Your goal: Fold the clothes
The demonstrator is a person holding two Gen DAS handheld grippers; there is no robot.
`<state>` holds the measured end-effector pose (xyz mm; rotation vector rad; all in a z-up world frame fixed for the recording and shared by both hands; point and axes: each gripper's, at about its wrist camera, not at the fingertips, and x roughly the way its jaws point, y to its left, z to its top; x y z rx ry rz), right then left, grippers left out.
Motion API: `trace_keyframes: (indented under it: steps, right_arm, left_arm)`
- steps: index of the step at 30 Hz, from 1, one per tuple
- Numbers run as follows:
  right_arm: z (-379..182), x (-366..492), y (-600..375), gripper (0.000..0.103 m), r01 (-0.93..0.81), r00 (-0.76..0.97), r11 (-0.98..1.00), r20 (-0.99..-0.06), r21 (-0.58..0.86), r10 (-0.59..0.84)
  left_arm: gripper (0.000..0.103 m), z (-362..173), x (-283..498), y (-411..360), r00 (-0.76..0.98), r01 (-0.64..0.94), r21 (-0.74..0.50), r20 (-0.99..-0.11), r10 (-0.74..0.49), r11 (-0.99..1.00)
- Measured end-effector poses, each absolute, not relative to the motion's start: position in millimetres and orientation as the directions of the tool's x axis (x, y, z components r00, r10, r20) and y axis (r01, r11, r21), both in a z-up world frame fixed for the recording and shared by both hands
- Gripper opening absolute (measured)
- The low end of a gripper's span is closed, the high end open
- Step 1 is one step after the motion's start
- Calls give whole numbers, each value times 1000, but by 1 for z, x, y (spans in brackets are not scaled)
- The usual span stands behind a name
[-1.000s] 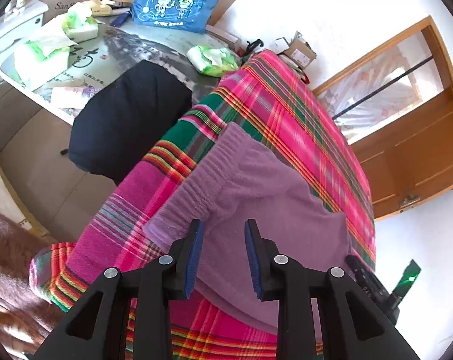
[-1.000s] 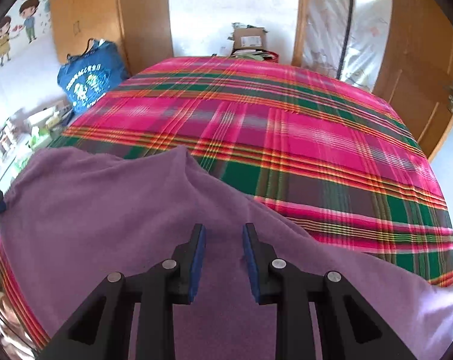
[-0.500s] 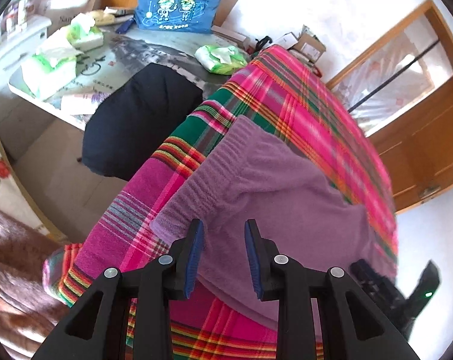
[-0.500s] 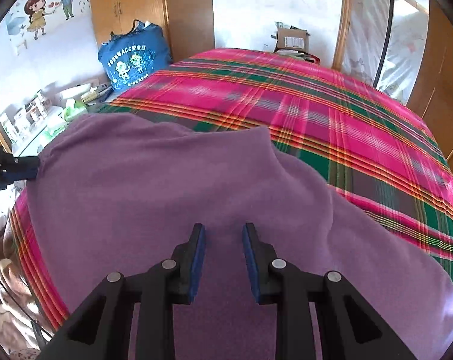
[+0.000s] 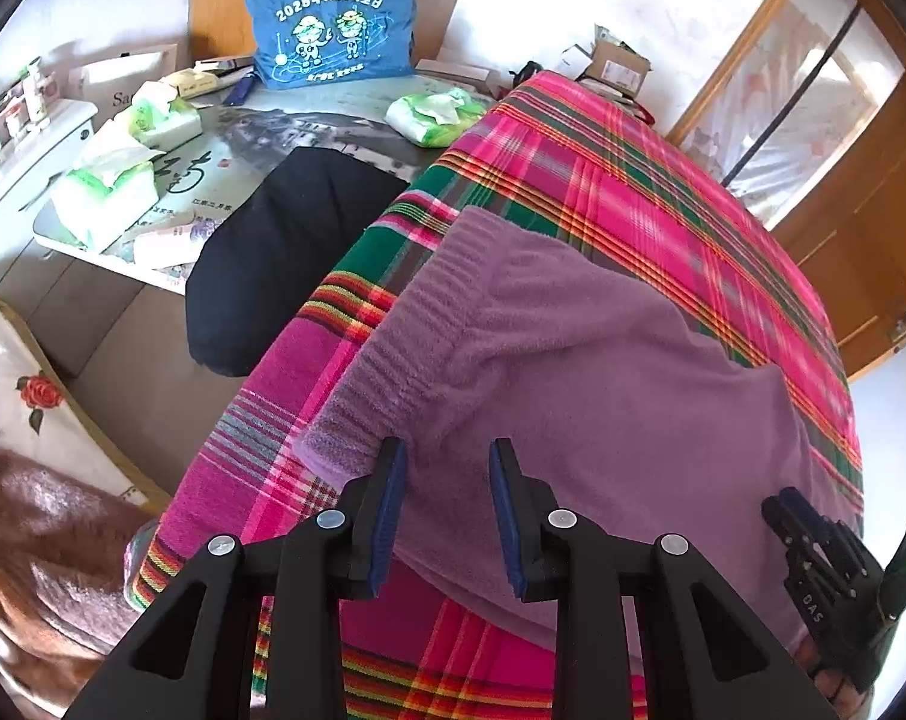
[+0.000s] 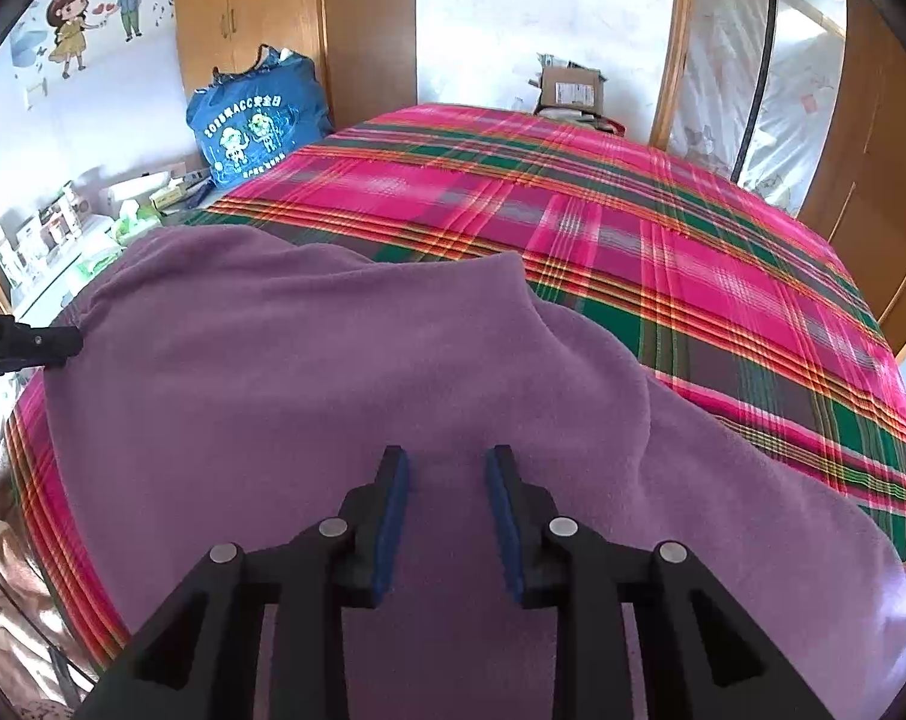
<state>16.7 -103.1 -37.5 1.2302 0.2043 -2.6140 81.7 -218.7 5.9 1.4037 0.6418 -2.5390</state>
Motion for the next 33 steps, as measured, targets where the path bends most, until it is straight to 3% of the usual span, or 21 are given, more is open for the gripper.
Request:
trace_keyframes:
  steps: [12,33]
  right_arm:
    - [-36,19,-109,30,256,-606,-965,-788,-65,-108]
    - [-37,24,-107,30,198,-621,-979,-779,-44,-91]
  left_arm:
    - [29,5,84,-207,-553,307,-206,-833,2,-929]
    - [29,4,90,-209,-570,284,-235,-821,33,-930]
